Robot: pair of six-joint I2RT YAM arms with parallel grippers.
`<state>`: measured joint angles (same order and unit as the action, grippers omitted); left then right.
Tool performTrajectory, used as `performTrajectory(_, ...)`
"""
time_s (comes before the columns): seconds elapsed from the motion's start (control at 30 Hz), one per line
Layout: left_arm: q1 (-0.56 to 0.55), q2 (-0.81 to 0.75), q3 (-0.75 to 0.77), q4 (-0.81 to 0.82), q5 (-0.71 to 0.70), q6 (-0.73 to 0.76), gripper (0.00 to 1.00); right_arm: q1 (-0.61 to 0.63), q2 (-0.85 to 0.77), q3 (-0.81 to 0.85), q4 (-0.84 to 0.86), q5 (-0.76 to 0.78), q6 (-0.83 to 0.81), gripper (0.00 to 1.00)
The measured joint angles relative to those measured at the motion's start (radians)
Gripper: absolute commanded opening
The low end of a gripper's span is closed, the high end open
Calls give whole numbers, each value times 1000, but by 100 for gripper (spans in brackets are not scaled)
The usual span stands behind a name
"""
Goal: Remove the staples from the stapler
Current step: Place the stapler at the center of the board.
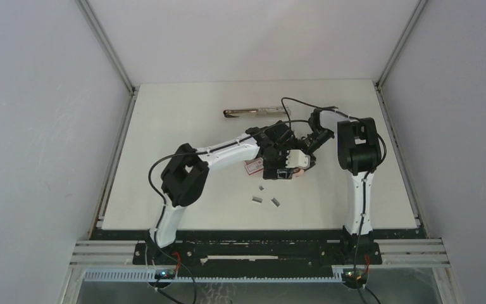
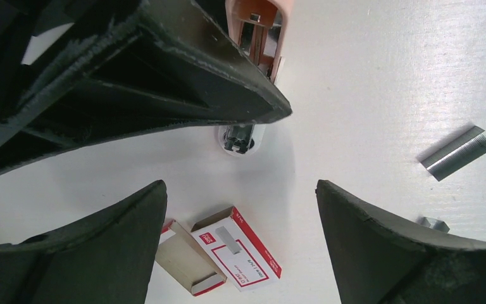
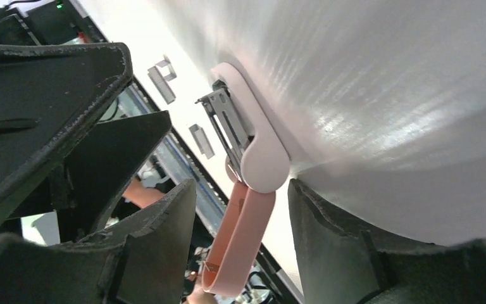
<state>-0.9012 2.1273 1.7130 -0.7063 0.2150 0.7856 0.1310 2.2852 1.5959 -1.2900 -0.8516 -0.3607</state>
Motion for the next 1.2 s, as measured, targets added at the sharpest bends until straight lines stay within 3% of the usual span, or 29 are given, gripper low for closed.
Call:
performTrajectory(0.33,14,-22,0,-18,1,-39,96,-24,-68,0,72,124,30,56)
performTrajectory(0.53,66,-148,-4,-31,5,-71,100,-47,-132,5,118,196,35,57)
performTrajectory(0.9,291,-600,-207,-10,47,-159,100,-21,-304,67,164,269,-42,61)
performTrajectory(1.2,573,-887,-509,15,73,-238,100,187,-357,-4,203,401,-178,65)
